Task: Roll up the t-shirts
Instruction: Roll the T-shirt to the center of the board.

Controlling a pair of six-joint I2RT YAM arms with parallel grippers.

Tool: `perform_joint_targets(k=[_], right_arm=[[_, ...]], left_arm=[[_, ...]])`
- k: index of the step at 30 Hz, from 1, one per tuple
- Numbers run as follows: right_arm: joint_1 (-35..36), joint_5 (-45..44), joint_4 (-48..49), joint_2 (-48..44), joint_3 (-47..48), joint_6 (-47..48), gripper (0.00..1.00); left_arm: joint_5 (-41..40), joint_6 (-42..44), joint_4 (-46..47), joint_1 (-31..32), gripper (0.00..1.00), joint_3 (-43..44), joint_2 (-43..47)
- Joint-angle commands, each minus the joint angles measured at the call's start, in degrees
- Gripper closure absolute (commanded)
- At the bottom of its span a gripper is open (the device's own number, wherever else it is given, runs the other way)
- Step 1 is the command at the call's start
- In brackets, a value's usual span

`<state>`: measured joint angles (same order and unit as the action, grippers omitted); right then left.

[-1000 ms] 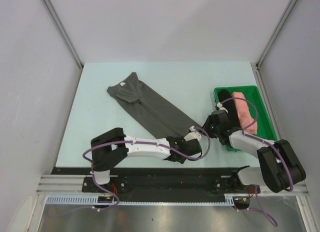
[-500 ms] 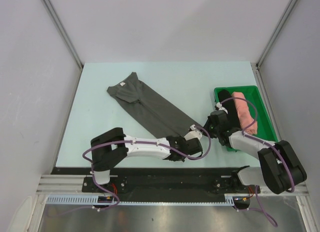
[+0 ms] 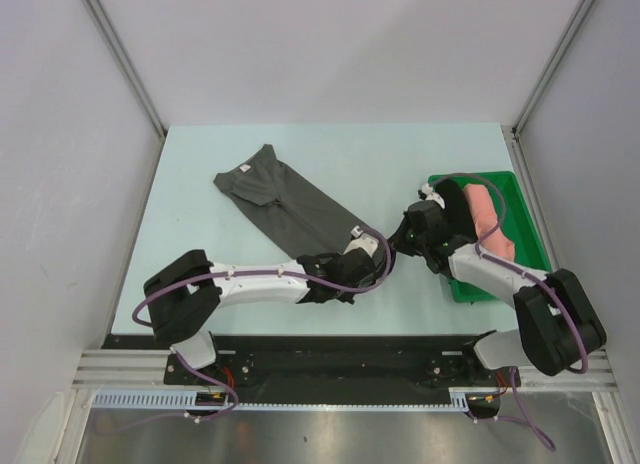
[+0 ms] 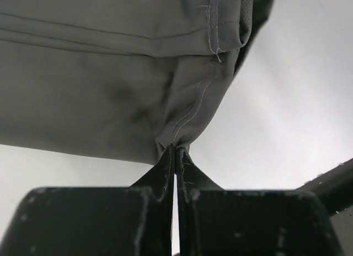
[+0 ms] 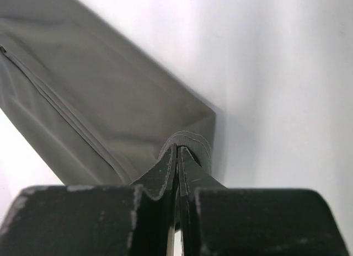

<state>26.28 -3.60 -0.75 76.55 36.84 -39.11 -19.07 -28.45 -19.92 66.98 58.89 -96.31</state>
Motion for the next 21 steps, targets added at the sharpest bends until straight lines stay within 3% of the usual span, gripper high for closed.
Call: perform_joint_targets(k=[1,21], right_arm=[[1.8,-3.0,-1.0,4.6,5.8,-1.1,0.97],[3.4,-4.2,-2.6,22.1,23.7,-2.0,0.98]], left_arm=[[4.8,-0.5,4.6,-3.6,1.0,-2.5,3.9],[17.7,-4.0,7.0,-15.7,0.96,-8.3,8.1]])
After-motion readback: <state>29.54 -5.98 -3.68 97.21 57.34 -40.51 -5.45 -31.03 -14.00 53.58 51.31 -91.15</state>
